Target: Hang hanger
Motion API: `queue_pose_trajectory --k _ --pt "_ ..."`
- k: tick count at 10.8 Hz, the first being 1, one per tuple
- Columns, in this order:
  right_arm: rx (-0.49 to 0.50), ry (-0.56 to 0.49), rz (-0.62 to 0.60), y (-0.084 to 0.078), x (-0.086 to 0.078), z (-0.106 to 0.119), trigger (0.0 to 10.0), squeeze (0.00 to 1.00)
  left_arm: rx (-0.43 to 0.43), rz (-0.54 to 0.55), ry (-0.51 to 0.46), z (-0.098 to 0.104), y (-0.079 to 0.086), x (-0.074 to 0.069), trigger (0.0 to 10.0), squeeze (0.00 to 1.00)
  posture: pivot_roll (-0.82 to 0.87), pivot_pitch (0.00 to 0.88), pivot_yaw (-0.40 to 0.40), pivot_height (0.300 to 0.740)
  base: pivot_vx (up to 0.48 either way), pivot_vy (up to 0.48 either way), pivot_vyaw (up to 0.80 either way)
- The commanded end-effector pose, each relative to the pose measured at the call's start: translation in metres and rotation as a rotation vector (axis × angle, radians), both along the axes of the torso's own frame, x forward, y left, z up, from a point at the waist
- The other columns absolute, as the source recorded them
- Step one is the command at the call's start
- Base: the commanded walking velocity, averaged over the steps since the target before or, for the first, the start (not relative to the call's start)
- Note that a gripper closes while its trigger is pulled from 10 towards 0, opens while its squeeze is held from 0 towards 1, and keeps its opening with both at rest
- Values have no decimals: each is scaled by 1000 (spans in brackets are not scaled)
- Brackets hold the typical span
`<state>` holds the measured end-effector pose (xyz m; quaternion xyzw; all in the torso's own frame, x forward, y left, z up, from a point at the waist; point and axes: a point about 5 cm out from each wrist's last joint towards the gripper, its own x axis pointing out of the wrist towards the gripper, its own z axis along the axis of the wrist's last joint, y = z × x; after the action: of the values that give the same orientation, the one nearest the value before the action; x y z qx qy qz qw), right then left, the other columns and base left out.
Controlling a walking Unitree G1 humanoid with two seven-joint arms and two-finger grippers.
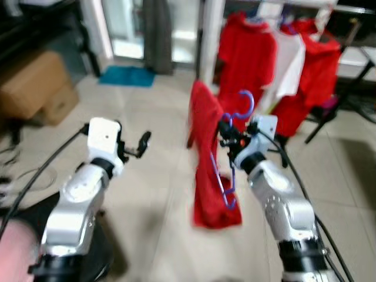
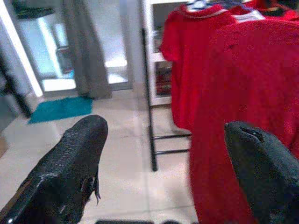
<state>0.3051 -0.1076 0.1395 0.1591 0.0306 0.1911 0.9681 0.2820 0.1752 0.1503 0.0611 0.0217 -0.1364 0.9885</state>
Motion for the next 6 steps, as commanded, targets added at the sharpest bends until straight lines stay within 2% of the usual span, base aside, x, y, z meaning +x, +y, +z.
queue_pose_trajectory --k 1,3,4,5,6 --pt "1 -40 -18 -4 3 10 10000 0 9 -5 -1 1 -1 -3 10000 0 -11 23 -33 740 386 0 0" --pt "-6 -52 -11 -1 6 13 10000 0 26 -4 11 2 8 -10 10000 0 -7 57 -46 740 373 0 0" --pt "-12 -62 -7 -1 9 16 10000 0 1 -26 7 5 10 -14 10000 0 -9 71 -50 740 0 0 0" --pt "-14 -71 -4 -3 11 19 10000 0 42 -35 25 5 13 -15 10000 0 0 70 -49 740 0 0 0" --pt "-13 -83 10 -6 13 21 10000 0 3 -13 27 8 21 -13 10000 1000 8 65 -55 740 0 0 0"
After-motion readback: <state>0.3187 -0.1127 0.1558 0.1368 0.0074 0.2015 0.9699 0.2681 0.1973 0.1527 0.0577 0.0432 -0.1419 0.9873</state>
